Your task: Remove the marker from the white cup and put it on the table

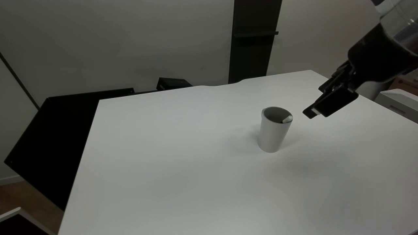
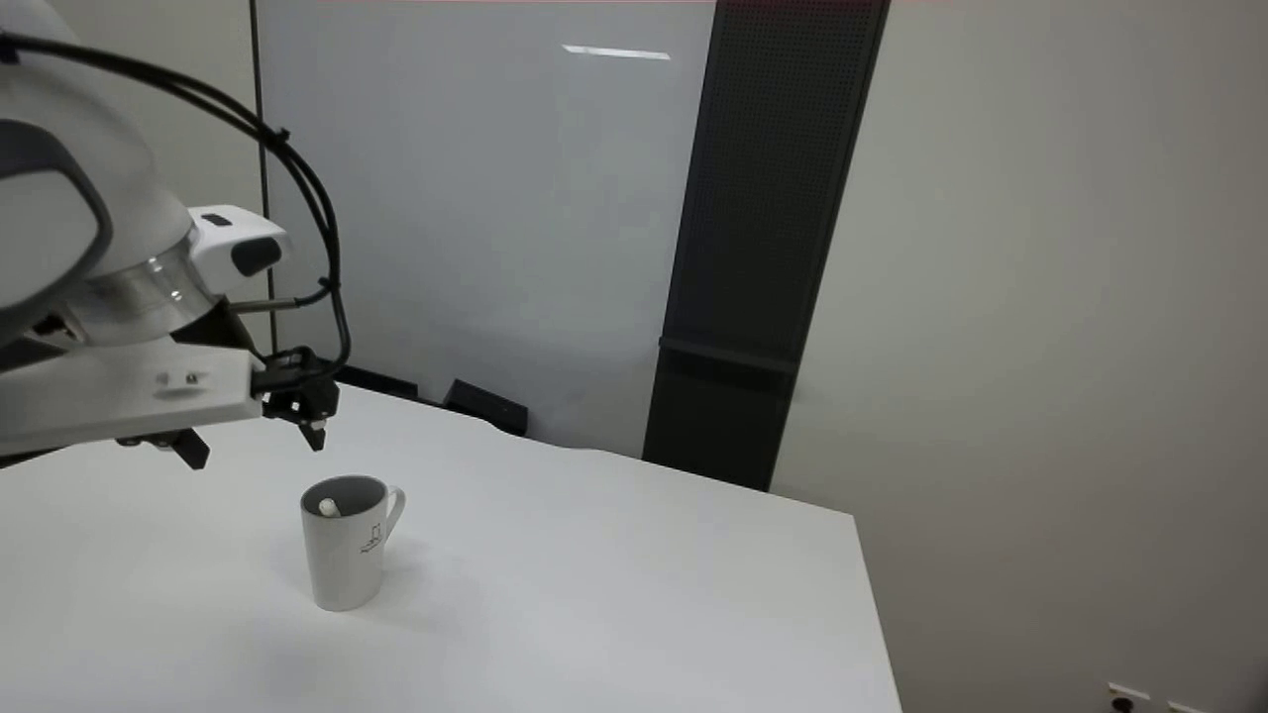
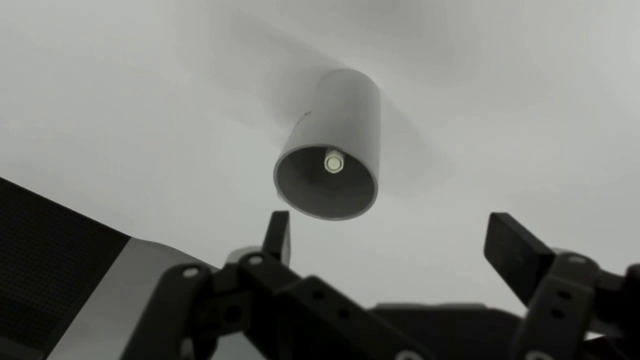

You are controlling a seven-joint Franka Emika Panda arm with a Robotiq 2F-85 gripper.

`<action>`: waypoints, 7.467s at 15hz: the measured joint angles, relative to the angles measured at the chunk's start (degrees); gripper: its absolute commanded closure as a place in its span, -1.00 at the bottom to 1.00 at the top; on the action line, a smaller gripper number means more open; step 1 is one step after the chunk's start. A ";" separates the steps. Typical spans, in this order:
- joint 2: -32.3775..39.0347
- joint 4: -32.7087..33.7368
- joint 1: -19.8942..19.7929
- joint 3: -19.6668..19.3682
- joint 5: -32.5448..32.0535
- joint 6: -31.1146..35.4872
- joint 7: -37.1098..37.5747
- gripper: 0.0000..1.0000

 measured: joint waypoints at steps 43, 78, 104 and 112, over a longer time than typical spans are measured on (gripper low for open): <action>18.83 8.68 -4.23 -0.42 -1.37 15.12 -3.92 -1.00; 25.09 13.74 -3.06 0.04 -1.33 15.13 -3.67 0.87; 22.14 26.22 33.52 -32.41 13.25 -10.37 -6.48 0.87; 18.93 33.79 38.00 -36.56 0.76 -23.17 3.79 0.87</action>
